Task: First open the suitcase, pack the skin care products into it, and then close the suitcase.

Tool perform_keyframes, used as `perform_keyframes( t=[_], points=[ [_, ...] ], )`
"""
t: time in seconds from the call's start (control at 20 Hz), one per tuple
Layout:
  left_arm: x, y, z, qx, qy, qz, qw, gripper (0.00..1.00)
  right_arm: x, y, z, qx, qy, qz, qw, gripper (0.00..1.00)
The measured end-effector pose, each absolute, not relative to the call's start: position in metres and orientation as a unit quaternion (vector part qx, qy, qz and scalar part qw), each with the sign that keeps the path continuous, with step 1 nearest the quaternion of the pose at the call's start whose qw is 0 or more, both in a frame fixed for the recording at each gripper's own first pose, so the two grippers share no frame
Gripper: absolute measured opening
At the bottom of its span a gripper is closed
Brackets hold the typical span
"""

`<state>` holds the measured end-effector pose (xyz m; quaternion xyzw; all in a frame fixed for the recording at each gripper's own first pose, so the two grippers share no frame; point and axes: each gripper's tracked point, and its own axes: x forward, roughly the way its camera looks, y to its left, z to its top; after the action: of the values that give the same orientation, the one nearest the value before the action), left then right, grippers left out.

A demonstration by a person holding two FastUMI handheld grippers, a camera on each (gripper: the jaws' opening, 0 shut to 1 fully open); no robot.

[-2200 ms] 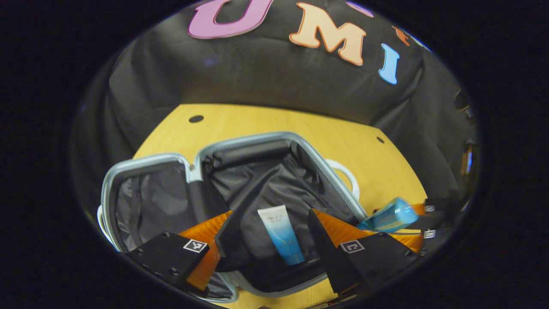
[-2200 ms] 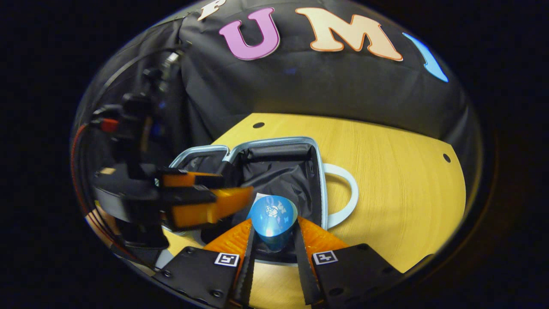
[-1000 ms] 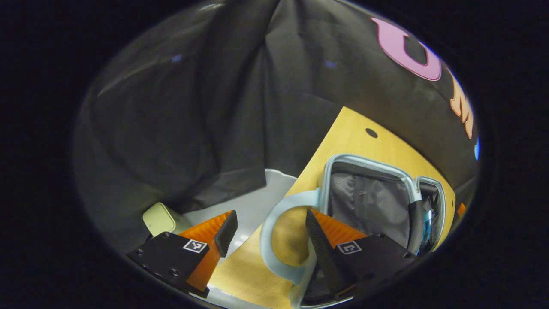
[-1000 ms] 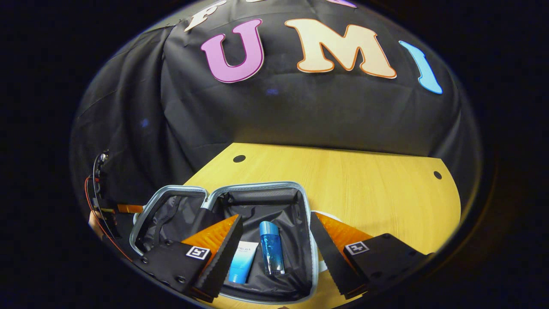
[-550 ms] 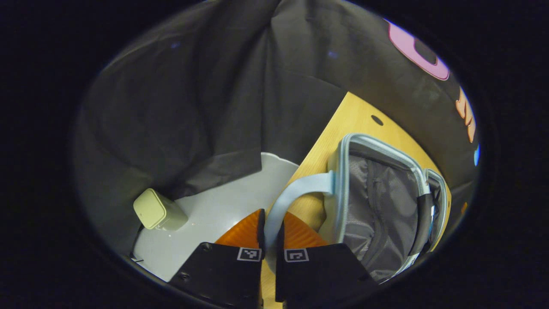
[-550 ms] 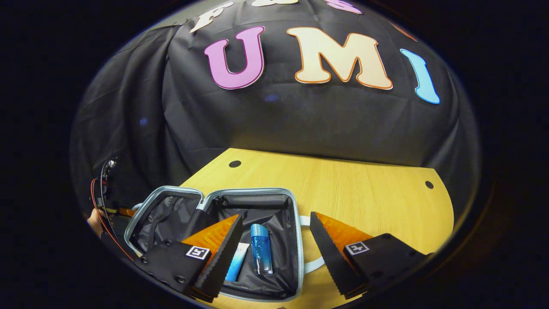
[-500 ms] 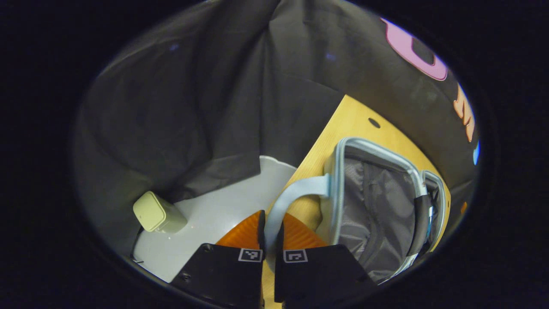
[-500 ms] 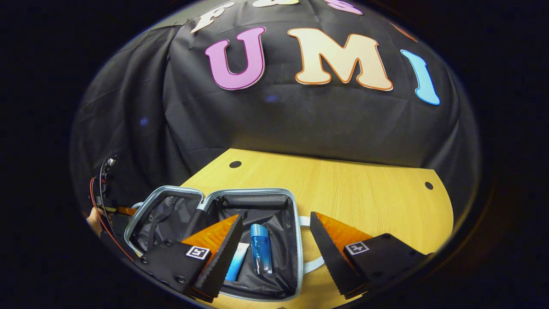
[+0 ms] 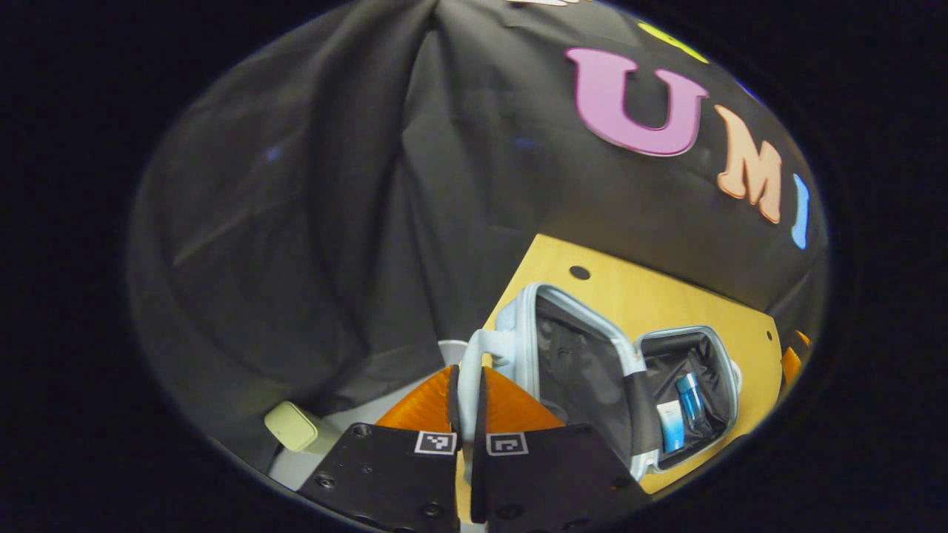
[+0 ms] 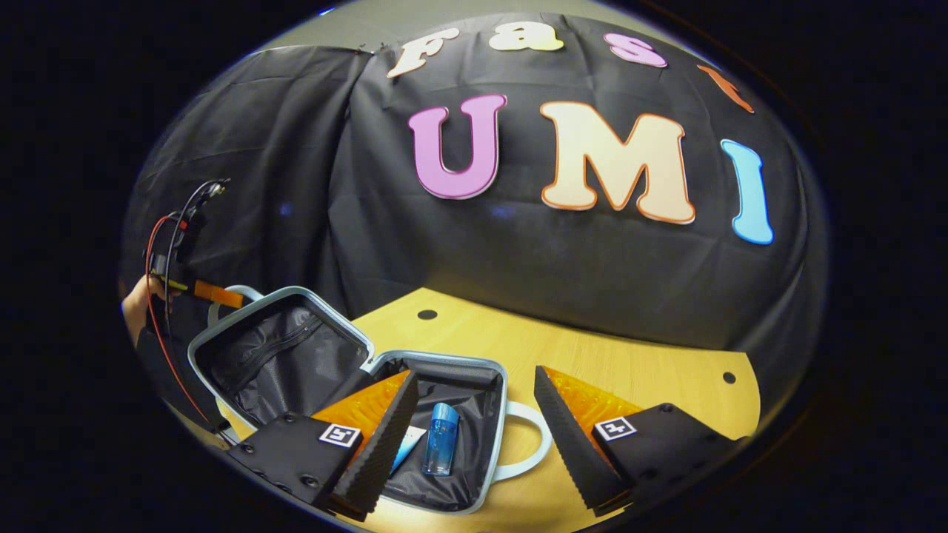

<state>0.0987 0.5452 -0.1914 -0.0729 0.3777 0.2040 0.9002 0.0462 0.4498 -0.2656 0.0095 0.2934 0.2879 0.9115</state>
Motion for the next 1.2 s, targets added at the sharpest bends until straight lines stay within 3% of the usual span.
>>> perform_keyframes(
  t=[0.1,0.55,0.8,1.2],
  points=[
    [0.119,0.518,-0.158,-0.05,0.356,0.185,0.915,0.0,0.044,0.437,-0.254,0.013,0.277,0.292,0.915,0.95],
    [0.193,0.368,-0.091,-0.038,0.3,0.081,0.95,0.0,0.044,0.346,-0.234,0.017,0.256,0.262,0.93,0.98],
    [0.222,0.293,-0.095,-0.059,0.291,0.025,0.955,0.0,0.047,0.295,-0.23,0.018,0.251,0.228,0.941,0.97],
    [0.246,0.184,-0.146,-0.08,0.341,-0.048,0.935,0.01,0.042,0.237,-0.229,0.013,0.254,0.183,0.95,0.97]
  ],
)
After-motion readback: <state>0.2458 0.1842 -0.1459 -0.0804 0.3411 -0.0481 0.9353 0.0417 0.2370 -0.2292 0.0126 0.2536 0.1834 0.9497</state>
